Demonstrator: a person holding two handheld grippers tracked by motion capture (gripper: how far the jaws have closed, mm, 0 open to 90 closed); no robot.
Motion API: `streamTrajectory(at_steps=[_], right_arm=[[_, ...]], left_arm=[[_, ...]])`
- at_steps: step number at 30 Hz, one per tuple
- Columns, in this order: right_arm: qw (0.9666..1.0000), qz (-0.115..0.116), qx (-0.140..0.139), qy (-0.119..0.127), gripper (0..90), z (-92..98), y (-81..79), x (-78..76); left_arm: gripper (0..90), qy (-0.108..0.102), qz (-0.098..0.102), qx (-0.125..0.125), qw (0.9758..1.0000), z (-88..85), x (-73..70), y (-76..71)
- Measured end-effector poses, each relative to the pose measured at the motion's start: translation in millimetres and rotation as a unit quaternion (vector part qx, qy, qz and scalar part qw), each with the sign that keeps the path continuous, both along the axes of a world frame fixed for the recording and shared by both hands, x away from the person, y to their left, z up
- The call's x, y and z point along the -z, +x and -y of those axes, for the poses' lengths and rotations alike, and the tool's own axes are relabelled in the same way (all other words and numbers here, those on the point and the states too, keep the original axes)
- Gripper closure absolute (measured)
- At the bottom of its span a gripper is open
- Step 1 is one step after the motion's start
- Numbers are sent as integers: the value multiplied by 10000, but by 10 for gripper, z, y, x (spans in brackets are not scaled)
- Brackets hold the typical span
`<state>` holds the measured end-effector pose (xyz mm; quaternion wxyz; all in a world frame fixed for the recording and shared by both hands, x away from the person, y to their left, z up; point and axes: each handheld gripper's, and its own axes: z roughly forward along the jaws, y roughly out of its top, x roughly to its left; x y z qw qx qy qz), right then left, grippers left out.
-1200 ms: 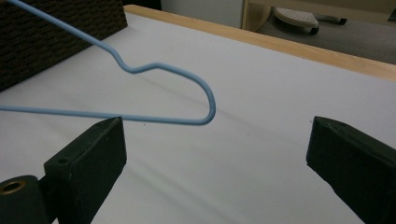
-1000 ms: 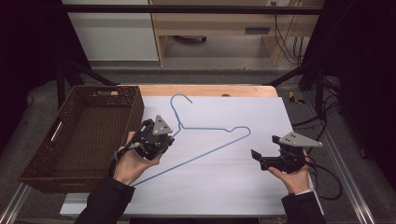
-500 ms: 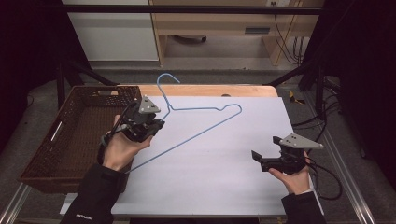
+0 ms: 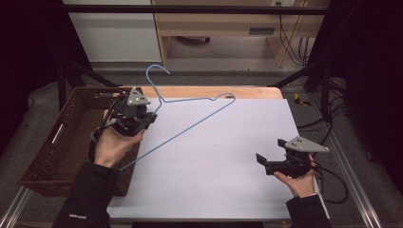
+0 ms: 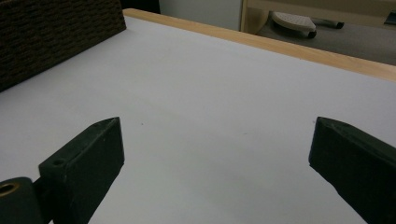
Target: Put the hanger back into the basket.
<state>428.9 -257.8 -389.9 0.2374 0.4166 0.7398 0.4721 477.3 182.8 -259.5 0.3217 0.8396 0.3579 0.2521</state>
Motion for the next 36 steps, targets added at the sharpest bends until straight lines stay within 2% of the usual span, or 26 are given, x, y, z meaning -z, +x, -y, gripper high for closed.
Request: streamTrajectory(at_steps=[8,21,35,36], right_arm=[[10000,21,-46,27,40,-17,4,16],[10000,20,-71,12,40,-29,9,22],[10000,16,-75,14,39,-32,9,23],[10000,14,-90,6,39,-31,9,23]], left_arm=[[870,-43,34,-160,9999,-162,-58,19],[870,21,148,-427,9990,-394,-182,62],[870,-47,233,-678,9974,-646,-204,97],[870,-76,288,-690,9972,-676,-202,110]])
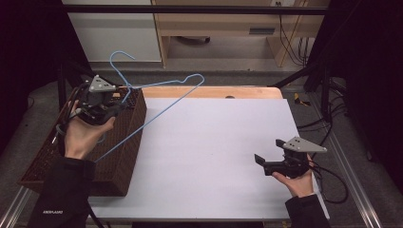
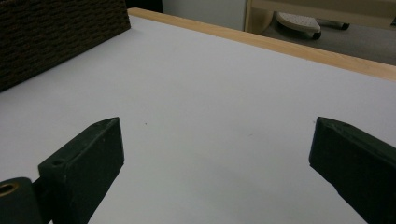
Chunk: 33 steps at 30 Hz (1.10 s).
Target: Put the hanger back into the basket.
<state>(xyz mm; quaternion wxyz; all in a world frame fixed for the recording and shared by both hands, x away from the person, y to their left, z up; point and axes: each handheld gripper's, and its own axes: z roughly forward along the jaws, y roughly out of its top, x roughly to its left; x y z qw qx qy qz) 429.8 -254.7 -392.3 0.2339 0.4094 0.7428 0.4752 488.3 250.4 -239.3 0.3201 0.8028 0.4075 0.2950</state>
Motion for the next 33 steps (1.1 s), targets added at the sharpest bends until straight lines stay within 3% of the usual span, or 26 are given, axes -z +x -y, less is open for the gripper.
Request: streamTrajectory(at_steps=[14,33], right_arm=[[10000,21,-12,10,38,-3,0,2],[10000,-13,-25,-32,38,-21,9,16]], left_arm=[[870,-87,-20,-497,9987,-370,39,43],[870,-68,-15,-955,9954,-799,99,0]])
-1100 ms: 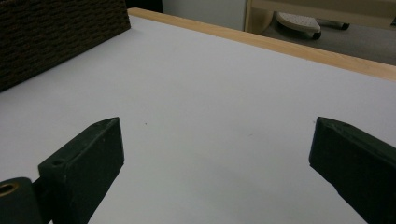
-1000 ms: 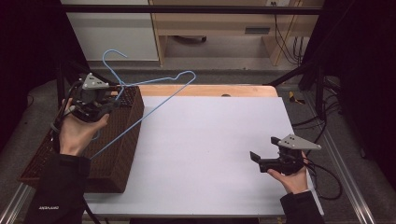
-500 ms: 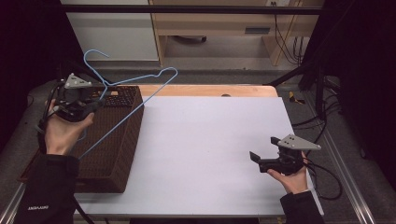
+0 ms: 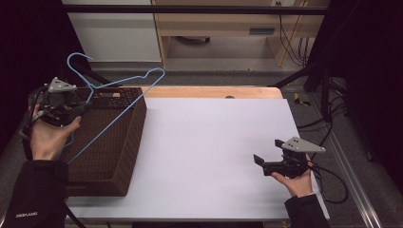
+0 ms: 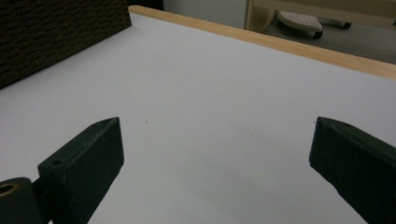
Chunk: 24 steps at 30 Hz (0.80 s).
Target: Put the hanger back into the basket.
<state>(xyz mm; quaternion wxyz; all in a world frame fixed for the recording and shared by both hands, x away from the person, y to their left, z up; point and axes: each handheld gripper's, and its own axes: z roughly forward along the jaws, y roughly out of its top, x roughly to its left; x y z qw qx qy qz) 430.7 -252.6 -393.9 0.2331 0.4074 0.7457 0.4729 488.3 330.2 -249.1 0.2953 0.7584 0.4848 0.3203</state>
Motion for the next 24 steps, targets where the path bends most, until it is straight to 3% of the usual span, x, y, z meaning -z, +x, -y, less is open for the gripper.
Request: streamTrajectory(at_steps=[11,24], right_arm=[[10000,6,-9,1,38,-2,-1,-2],[10000,-2,-5,-9,39,-11,5,4]], left_arm=[[870,23,3,-176,9998,-199,33,-5],[870,210,17,-402,9990,-474,138,14]])
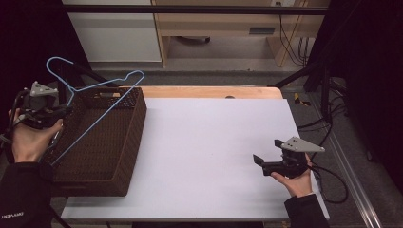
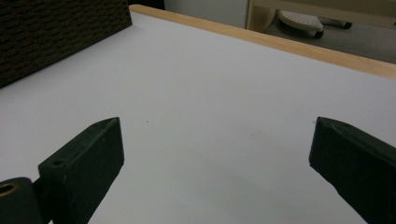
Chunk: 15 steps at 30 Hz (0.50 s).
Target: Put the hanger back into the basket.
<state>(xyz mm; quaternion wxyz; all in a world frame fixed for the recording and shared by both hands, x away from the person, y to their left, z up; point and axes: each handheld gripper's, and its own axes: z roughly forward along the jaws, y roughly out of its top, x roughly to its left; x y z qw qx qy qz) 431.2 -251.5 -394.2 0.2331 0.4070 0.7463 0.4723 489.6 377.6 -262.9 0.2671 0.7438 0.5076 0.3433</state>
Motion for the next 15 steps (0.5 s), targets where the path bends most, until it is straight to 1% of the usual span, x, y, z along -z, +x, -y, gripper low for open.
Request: streamTrajectory(at_steps=[2,4,10,13,14,15], right_arm=[[10000,-4,-1,-5,39,-1,1,1],[10000,-5,-22,-9,39,-1,1,1],[10000,-10,-16,-9,40,-11,6,8],[10000,-10,-20,-24,40,-13,10,10],[10000,-11,-21,-26,40,-13,9,10],[10000,-7,-18,-24,40,-12,9,10]], left_arm=[[870,-5,-18,3,10000,-37,33,8],[870,35,-47,-25,10000,-63,72,21],[870,72,-63,-71,9999,-137,179,62],[870,161,-98,-78,9998,-167,221,72],[870,156,-82,-110,9998,-176,240,75],[870,152,-113,-121,9997,-189,253,75]])
